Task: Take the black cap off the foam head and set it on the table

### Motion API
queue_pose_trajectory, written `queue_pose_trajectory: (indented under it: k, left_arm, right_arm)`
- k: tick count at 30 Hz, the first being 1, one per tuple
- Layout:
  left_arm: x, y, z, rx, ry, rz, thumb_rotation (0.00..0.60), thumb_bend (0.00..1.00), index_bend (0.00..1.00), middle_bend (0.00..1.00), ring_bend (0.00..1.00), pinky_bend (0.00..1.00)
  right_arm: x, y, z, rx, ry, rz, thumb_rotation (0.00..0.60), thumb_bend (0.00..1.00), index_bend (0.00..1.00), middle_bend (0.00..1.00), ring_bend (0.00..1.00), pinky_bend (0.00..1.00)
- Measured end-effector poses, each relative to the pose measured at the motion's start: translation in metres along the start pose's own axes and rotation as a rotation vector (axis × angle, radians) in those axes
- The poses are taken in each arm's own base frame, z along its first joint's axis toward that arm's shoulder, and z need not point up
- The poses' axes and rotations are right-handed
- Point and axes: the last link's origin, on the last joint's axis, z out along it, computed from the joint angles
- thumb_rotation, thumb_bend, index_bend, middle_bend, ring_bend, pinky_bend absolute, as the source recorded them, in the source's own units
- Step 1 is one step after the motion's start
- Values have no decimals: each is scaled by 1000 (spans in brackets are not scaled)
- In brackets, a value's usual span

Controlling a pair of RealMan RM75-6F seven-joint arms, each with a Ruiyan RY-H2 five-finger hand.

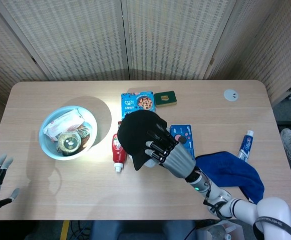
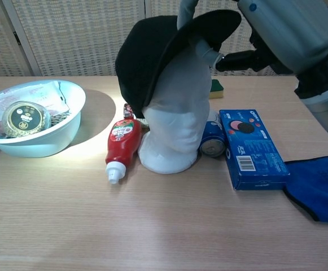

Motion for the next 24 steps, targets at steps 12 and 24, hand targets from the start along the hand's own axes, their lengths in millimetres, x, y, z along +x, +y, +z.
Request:
queue_pose_trajectory:
  k: [12,24]
  left_arm:
    - [-1,-1,-1,3,-3,-2,600,246,39,7,79,28]
    - [-1,-1,-2,2,-8,0,600,246,39,7,79,28]
  right_arm:
    - [9,18,29,-38,59,-42,600,565,1000,471,182,0]
    - [10,39,57,-68,72,-109,600,566,1000,471,182,0]
